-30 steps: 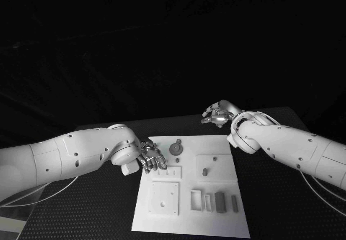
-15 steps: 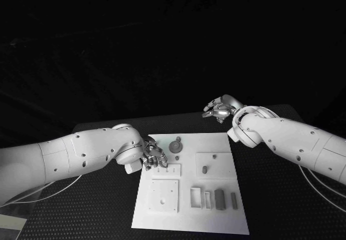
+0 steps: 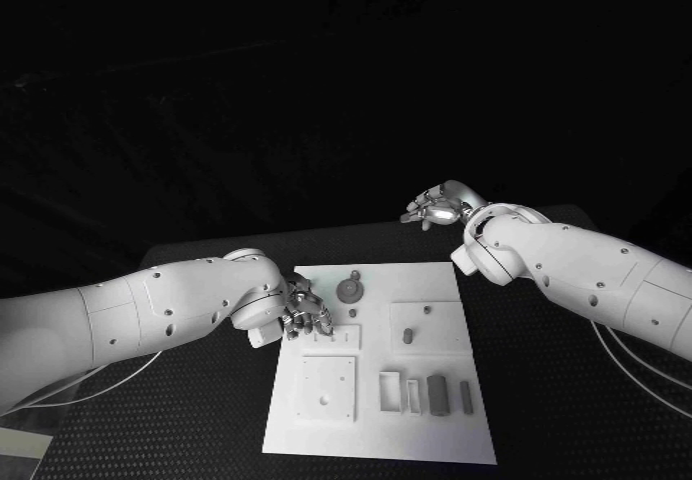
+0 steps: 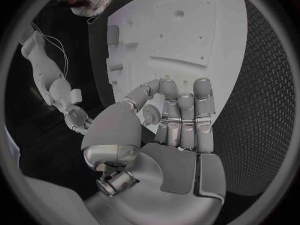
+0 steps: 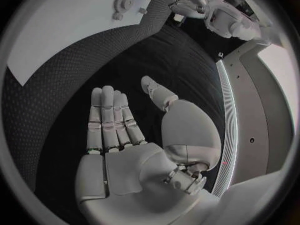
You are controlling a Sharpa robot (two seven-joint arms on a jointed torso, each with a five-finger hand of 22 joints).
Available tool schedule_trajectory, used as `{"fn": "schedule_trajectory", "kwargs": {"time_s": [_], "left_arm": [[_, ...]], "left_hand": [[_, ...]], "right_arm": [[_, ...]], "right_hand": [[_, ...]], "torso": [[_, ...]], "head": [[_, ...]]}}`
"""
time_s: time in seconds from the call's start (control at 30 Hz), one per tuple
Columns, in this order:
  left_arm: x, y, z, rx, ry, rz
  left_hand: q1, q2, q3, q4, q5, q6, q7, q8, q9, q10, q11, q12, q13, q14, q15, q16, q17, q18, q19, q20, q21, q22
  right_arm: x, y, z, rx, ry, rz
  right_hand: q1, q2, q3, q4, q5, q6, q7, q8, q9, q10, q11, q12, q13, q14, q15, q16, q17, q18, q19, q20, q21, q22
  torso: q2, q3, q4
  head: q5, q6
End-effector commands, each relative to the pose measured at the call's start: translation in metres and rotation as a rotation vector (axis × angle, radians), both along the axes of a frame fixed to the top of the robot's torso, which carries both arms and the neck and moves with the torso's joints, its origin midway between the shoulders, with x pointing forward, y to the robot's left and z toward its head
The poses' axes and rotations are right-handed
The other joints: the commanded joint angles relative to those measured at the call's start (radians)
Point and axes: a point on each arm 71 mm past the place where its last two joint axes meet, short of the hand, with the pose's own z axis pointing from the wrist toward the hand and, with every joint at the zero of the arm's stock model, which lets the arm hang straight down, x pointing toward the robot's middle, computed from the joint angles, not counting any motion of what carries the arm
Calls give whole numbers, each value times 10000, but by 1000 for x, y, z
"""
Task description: Assemble the parts on the task board
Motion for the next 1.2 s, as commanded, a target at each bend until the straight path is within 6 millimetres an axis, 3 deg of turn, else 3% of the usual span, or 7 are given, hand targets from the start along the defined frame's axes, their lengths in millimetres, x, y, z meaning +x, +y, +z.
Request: {"fn": "schedule_trajectory", "kwargs": {"time_s": [0.03,0.1,0.2,0.3,0.4,0.63,1.2], "left_arm": [[0,-3,0,83,-39,-106],[0,-3,0,88,-56,-109],[1,-4,0,95,-104,-64],[2,-6,0,125,-101,-72],[2,-7,-1,114,-136,-20],[2,-9,-4,135,-27,-97],[1,-12,-11,387,-68,-306]], "left_hand": [[-11,117,105,-25,-20,449,-372,40,1719,-402,-365,53,13,-178,-363,46,-22,344,121,-303,43,257],[-11,116,106,-25,-15,453,-374,41,1724,-401,-368,67,14,-181,-368,69,-38,343,118,-308,63,257],[-17,116,105,-25,1,465,-379,46,1733,-398,-373,94,16,-185,-376,110,-69,342,115,-318,102,256],[-27,132,104,-22,4,471,-383,47,1742,-394,-379,123,18,-186,-386,155,-102,340,115,-327,143,254],[-45,152,99,-23,-31,468,-383,43,1747,-400,-380,141,18,-194,-393,188,-133,338,106,-334,172,252],[-162,217,76,10,-335,506,-396,45,1777,-427,-389,244,21,-269,-406,365,-274,320,42,-356,306,248],[-384,242,59,69,-281,706,-486,119,1849,-338,-476,472,67,-257,-492,705,-463,332,98,-431,568,240]], "right_arm": [[0,4,3,1077,10,650],[0,3,3,1197,52,651],[1,3,3,1240,52,663],[1,3,3,1363,49,632],[1,2,3,1438,82,578],[1,0,3,1557,91,413],[0,1,3,1678,152,463]], "right_hand": [[-7,60,-34,-17,52,-261,111,-45,17,-216,345,-1020,-994,-1143,880,-1426,-822,-511,-1378,353,-876,-295],[74,129,-133,2,6,-369,151,-38,20,-239,495,-1618,-1648,-1807,1328,-2333,-1409,-786,-2206,529,-1304,-348],[98,223,-254,58,-9,-518,202,-56,-12,-214,619,-2198,-2311,-1914,1500,-2933,-1888,-993,-2798,640,-1503,-234],[115,346,-359,138,-5,-609,128,-12,-92,-116,714,-2962,-3215,-1959,1653,-3617,-2498,-1144,-3279,725,-1619,-8],[91,355,-394,168,-7,-599,107,14,-111,-79,701,-3113,-3403,-1954,1671,-3731,-2607,-1174,-3380,746,-1649,41],[82,284,-489,252,-8,-623,240,48,-200,175,752,-3362,-3831,-1846,1664,-3912,-2831,-1257,-3651,791,-1661,268],[-2,239,-626,379,-8,-693,263,84,-312,368,744,-3543,-4248,-1664,1632,-3965,-2997,-1282,-3816,825,-1674,487]], "torso": [[-6,-2,-7],[-9,-7,12],[-5,-10,18],[-8,-7,10],[-5,0,12],[-14,12,12],[2,-1,16]], "head": [[-26,-8],[-42,-17],[-46,-19],[-41,-33],[-55,-48],[-56,-58],[-51,-82]]}}
